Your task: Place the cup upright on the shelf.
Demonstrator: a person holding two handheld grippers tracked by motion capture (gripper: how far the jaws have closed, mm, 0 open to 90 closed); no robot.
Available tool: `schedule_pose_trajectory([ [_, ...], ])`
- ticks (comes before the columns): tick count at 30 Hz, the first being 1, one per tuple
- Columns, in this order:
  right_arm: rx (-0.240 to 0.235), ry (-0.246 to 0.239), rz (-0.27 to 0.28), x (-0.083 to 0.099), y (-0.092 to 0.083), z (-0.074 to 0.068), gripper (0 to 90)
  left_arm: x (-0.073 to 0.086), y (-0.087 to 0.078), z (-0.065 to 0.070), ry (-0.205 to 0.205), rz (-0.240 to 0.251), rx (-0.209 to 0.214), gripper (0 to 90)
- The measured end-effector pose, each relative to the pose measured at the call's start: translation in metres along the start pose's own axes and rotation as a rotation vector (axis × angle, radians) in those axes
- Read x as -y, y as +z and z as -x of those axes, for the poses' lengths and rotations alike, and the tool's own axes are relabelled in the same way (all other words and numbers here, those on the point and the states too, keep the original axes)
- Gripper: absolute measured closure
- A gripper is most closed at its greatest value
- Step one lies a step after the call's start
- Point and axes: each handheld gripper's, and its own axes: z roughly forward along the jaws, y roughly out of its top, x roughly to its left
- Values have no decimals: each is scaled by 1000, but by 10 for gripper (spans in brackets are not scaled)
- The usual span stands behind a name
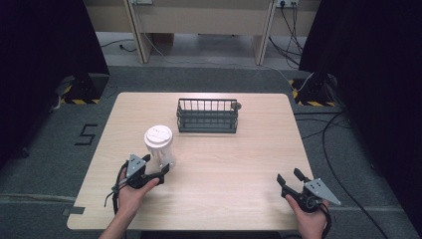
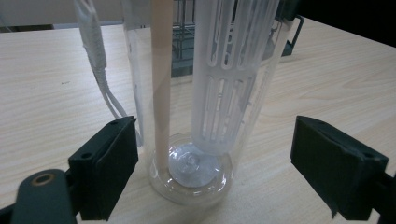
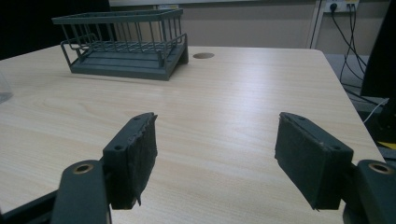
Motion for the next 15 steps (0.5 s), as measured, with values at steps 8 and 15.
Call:
schedule_pose_trajectory([
  [8,-5,-5,-9,0,1,0,302,-5,14,-4,26,1,-9,145],
  [15,-5,14,-7,0,1,1,300,-10,24,-11,54,19,0,148],
])
